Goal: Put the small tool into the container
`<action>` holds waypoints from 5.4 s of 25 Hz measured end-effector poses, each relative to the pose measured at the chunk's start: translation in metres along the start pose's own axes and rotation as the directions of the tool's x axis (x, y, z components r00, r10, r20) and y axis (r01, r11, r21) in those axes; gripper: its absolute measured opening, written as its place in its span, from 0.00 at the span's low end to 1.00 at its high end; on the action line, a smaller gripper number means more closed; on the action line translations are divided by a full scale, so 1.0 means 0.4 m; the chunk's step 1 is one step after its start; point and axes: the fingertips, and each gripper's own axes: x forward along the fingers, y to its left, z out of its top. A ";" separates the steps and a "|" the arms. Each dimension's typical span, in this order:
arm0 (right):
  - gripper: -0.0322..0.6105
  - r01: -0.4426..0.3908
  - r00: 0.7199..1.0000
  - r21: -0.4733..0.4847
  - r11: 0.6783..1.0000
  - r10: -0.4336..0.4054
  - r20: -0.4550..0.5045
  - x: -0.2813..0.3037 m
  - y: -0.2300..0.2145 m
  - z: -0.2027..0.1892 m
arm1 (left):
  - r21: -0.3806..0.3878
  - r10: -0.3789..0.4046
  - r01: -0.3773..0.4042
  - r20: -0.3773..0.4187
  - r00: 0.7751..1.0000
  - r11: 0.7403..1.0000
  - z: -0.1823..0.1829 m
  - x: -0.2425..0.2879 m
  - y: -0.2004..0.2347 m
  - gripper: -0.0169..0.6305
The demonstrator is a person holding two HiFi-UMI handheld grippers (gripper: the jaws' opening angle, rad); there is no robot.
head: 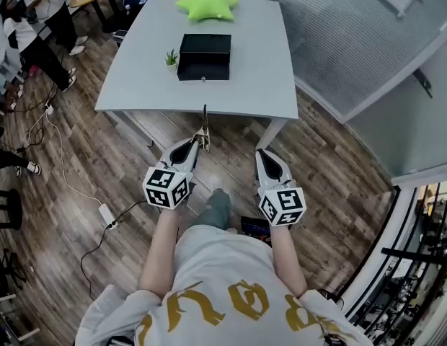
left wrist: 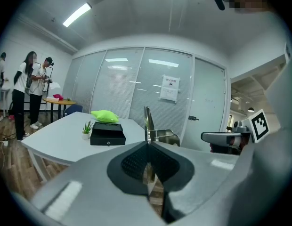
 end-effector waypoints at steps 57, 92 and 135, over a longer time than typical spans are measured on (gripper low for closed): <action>0.09 -0.042 0.965 0.068 0.997 0.058 -0.255 1.088 -0.450 0.019 | 0.417 -0.021 0.178 -0.353 0.935 0.891 0.117 0.905 0.652 0.04; 0.09 0.056 0.952 0.103 0.993 -0.022 -0.306 1.102 -0.572 -0.031 | 0.607 0.019 0.542 -0.676 0.737 0.580 -0.061 0.980 0.642 0.04; 0.09 0.008 0.971 0.041 0.999 0.002 -0.237 1.063 -0.547 0.060 | 0.255 -0.163 0.613 -0.825 0.541 0.748 -0.153 0.992 0.591 0.27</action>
